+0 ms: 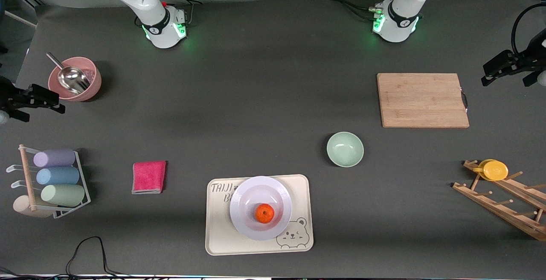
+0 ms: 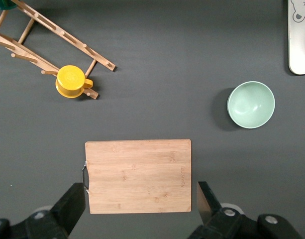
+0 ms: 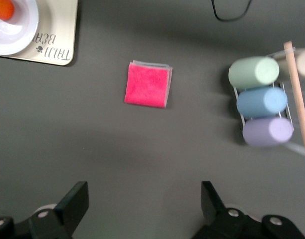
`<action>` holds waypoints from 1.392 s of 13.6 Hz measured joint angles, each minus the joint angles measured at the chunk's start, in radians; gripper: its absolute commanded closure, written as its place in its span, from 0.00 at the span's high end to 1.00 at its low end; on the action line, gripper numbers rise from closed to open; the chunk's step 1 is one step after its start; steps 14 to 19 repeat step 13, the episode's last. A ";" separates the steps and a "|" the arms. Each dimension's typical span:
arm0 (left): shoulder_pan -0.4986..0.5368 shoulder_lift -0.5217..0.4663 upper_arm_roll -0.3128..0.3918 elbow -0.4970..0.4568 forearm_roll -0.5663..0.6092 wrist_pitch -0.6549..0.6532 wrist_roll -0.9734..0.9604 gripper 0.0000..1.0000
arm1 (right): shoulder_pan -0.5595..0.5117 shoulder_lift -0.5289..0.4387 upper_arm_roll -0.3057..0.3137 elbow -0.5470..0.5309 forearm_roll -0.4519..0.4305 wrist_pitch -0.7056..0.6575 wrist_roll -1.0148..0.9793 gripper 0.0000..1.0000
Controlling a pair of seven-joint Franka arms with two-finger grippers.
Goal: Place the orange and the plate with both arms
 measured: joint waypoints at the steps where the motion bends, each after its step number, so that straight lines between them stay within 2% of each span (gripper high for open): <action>1: 0.000 0.000 0.001 0.000 0.000 -0.008 0.000 1.00 | -0.003 -0.007 0.013 -0.004 -0.006 -0.010 0.028 1.00; 5: 0.000 0.000 0.002 0.000 0.000 -0.018 0.000 1.00 | -0.003 -0.009 0.030 -0.013 -0.013 -0.015 0.105 1.00; 19: 0.001 0.000 0.004 0.000 0.000 -0.020 0.000 1.00 | -0.009 -0.009 0.011 -0.013 -0.016 -0.015 0.132 1.00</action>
